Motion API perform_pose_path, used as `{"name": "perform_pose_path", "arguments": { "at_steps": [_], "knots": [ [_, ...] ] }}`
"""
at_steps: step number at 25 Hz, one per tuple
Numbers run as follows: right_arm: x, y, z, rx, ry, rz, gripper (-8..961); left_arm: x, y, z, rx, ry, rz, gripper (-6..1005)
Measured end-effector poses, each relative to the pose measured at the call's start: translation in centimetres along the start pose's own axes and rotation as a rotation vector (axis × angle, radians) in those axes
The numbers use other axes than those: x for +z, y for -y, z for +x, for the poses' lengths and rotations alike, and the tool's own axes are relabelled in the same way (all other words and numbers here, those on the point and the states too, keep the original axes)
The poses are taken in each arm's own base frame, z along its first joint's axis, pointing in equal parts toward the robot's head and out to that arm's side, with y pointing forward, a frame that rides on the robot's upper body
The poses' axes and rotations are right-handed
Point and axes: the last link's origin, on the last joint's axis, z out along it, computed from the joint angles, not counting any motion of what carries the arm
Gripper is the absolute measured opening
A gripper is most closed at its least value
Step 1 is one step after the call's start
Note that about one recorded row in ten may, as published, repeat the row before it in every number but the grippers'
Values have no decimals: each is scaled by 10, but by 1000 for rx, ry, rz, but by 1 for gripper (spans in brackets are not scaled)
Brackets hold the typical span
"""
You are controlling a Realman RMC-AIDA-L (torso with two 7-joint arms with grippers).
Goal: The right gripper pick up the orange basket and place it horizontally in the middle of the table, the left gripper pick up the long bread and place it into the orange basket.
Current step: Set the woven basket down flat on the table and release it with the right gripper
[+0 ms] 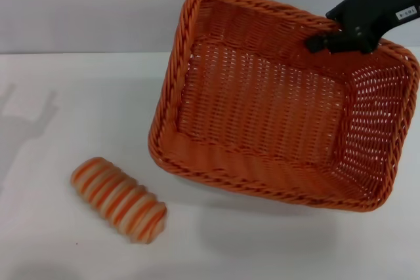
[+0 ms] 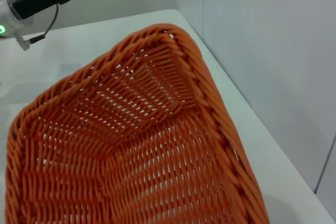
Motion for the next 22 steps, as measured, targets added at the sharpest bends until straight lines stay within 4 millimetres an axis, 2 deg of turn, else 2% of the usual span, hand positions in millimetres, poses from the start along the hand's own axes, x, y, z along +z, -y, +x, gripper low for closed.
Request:
{"name": "perform_pose_path", "arguments": {
  "at_steps": [5, 10, 16, 22],
  "knots": [
    [4, 6, -8, -13, -13, -19, 144, -7, -1, 5, 11, -14, -23, 840],
    [11, 5, -10, -20, -36, -34, 144, -23, 1, 11, 29, -33, -8, 840],
    [30, -5, -9, -25, -62, -95, 144, -39, 3, 13, 35, -26, 19, 839],
    [44, -12, -9, -39, -83, -126, 144, -46, 5, 16, 41, -29, 30, 839]
  ]
}}
